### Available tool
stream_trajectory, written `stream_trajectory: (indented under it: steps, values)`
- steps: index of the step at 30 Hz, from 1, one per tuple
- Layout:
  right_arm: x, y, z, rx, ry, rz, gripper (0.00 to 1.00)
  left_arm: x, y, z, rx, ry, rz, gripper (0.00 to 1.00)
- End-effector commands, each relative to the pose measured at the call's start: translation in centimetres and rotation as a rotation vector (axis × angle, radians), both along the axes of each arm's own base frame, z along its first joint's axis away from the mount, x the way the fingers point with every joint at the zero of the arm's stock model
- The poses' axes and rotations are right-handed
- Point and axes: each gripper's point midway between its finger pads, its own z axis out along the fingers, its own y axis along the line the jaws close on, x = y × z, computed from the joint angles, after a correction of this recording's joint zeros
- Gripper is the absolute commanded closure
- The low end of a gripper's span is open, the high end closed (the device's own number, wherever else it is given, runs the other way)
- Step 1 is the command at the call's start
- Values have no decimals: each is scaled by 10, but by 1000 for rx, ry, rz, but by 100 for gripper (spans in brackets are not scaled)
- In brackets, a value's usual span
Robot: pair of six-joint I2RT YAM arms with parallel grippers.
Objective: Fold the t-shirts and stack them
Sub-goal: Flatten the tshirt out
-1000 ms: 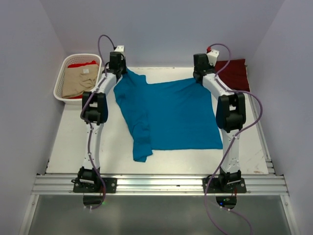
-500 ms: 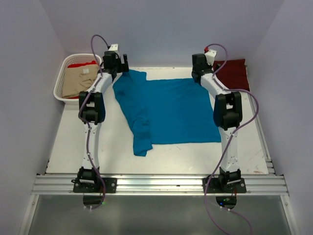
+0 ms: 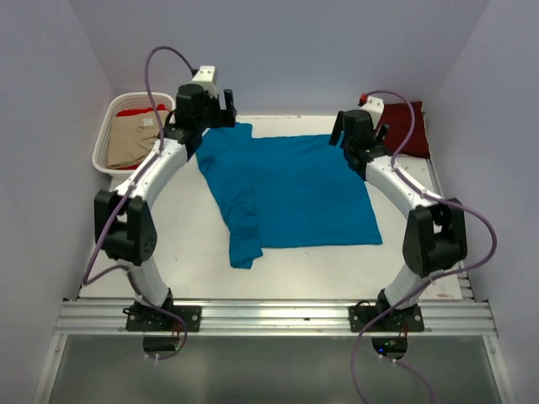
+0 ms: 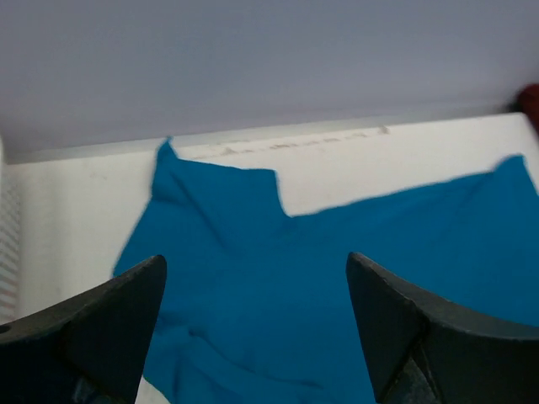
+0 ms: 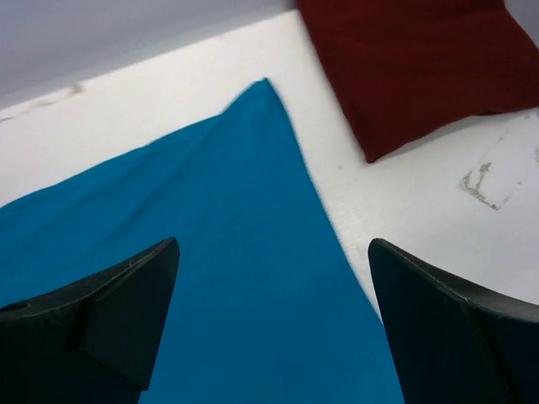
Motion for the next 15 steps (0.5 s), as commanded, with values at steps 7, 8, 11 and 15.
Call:
stream_trajectory:
  steps: [7, 8, 11, 15]
  values:
    - [-115, 71, 1, 240, 173, 363, 1, -186, -95, -113, 215, 418, -176, 19]
    - [-127, 71, -12, 246, 217, 371, 1, -203, -95, -128, 251, 449, -174, 19]
    - [-141, 74, -15, 275, 235, 404, 1, -217, -79, -149, 288, 488, -109, 19]
    - [-151, 73, -26, 283, 281, 401, 5, -222, -72, -155, 313, 502, -71, 21]
